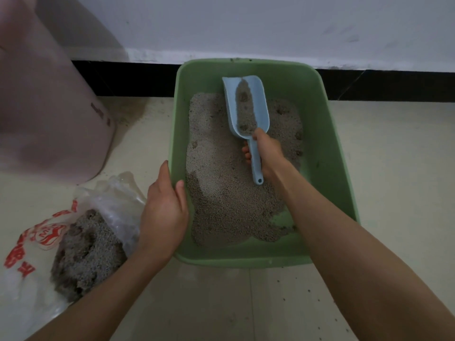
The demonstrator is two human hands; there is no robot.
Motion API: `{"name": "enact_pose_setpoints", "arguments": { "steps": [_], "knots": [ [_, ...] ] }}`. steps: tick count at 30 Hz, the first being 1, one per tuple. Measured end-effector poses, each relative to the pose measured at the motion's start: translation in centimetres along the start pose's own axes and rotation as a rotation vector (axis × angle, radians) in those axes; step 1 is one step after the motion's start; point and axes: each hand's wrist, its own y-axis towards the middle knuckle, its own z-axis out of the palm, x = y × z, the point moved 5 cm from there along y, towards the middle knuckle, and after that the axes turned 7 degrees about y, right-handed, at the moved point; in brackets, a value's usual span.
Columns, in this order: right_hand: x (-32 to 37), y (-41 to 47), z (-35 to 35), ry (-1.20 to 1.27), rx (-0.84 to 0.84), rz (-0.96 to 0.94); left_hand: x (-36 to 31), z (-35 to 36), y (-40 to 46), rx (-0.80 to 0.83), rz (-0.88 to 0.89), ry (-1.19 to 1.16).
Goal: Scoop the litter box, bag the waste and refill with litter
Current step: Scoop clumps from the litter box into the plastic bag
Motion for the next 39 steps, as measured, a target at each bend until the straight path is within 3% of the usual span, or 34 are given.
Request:
{"name": "enact_pose_setpoints", "arguments": {
  "steps": [9,15,24,39],
  "knots": [
    [1.1,-4.4,-2.5,-0.557,0.297,-0.005,0.0,-0.1,-0.1,0.021,-0.007,0.021],
    [2.2,-4.2,-2.3,-0.871,0.210,-0.010,-0.2,-0.2,-0.1,0.020,0.005,0.031],
    [6.5,-0.3,2.1,-1.317,0.093,-0.285,-0.5,-0.4,-0.2,0.025,-0.010,0.050],
    [4.8,1.2,0.4,-1.017,0.251,-0.216,-0.6,-0.6,-0.3,0.016,-0.024,0.070]
  ]
}}
